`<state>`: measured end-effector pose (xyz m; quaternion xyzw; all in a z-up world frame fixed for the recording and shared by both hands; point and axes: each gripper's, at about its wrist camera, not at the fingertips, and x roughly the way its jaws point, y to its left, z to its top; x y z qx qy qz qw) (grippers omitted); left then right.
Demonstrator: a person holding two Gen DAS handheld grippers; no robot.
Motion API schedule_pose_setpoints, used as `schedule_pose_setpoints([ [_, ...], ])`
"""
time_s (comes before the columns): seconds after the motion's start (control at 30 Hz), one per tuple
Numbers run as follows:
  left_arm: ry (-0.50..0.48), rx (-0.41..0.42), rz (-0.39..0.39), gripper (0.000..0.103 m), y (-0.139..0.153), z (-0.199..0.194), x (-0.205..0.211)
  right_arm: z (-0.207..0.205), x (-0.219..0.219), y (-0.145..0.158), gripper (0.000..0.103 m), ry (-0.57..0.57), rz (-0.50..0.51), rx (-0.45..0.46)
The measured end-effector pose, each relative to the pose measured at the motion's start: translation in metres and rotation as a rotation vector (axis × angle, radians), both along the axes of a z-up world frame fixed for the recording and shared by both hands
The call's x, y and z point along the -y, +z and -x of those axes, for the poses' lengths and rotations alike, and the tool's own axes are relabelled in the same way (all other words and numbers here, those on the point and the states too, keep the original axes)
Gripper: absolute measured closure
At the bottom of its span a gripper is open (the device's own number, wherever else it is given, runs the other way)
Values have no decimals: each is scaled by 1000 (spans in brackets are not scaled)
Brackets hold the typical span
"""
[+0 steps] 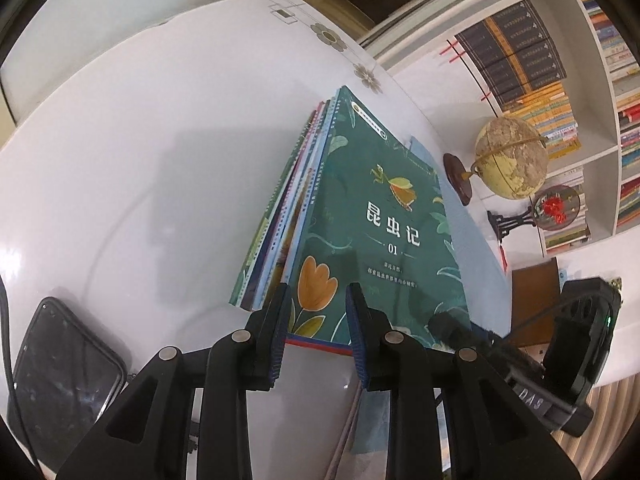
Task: Organize books
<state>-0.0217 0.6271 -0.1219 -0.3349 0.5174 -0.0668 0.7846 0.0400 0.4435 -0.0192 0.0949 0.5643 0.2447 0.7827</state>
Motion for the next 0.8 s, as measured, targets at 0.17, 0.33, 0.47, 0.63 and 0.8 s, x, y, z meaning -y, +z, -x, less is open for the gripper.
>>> schedule_pose_setpoints([
  [0.17,-24,19,-47,79,9,1,11,9,17,-5,53,2,18,-30],
  [0.33,-145,73,-222,78,31,-7,57,28,60,-3,48,-48,81,-8],
  [0.47,-215,121,-217,78,48,-15,104,42,108,5,47,-126,126,14],
  [0.63,-313,197,-224,77,81,-20,182,46,187,30,46,-254,163,49],
  [0.8,-322,239,-239,77,113,-16,262,64,272,82,34,-423,246,189],
])
